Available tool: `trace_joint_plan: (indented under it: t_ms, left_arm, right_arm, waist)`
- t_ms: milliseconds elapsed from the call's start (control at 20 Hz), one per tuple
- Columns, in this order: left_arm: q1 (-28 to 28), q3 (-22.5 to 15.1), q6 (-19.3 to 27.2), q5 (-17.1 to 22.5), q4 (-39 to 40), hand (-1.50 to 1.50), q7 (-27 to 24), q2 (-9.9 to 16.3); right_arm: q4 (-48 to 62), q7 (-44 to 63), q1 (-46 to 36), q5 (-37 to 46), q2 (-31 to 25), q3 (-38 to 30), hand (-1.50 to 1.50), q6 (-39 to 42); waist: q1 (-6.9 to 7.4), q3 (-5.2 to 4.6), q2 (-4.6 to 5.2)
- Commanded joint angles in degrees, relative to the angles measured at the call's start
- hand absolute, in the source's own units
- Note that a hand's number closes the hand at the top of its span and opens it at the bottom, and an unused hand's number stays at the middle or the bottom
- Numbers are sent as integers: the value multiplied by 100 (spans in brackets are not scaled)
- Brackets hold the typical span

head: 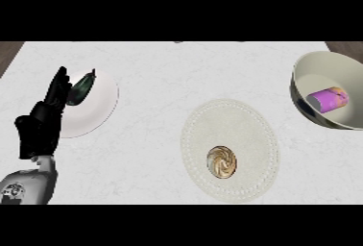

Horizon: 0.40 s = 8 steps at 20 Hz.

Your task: Pick the can from the placemat and place it in the bowl

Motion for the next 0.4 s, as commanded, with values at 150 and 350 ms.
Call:
trace_joint_plan:
  t_ms: [150, 350]
  left_arm:
    - [-385, -42, -39, -130, 187, 0, 129, -154]
    - [-379, 421, -372, 192, 69, 0, 198, 289]
  right_arm:
    - [-1561, 294, 1042, -435, 430, -13, -150, 354]
    - [-2329, -27, 2078, -605, 981, -162, -150, 608]
  waist:
    - [95, 8, 35]
    - [65, 8, 29]
